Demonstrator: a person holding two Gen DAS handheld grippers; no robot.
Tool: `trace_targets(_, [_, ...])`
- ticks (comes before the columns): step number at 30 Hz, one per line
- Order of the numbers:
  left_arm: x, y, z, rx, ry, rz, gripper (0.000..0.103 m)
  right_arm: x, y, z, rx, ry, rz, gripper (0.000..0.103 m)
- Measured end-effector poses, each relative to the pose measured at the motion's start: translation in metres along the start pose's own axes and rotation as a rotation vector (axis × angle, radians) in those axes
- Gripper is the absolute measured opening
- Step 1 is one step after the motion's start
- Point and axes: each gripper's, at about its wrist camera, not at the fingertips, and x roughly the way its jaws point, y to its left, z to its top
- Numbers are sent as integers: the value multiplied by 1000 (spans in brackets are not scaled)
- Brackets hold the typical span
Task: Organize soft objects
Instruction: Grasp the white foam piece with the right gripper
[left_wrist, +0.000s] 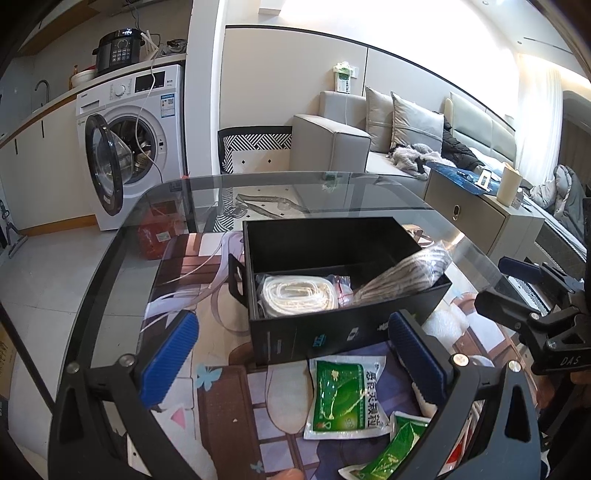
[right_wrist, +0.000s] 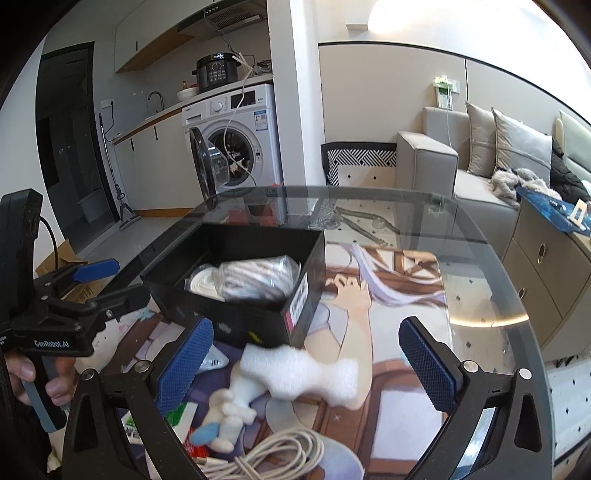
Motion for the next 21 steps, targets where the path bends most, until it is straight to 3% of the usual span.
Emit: trace_targets(21, [9, 1, -26, 6, 66, 2, 103, 33, -7, -26, 83, 154, 53, 102])
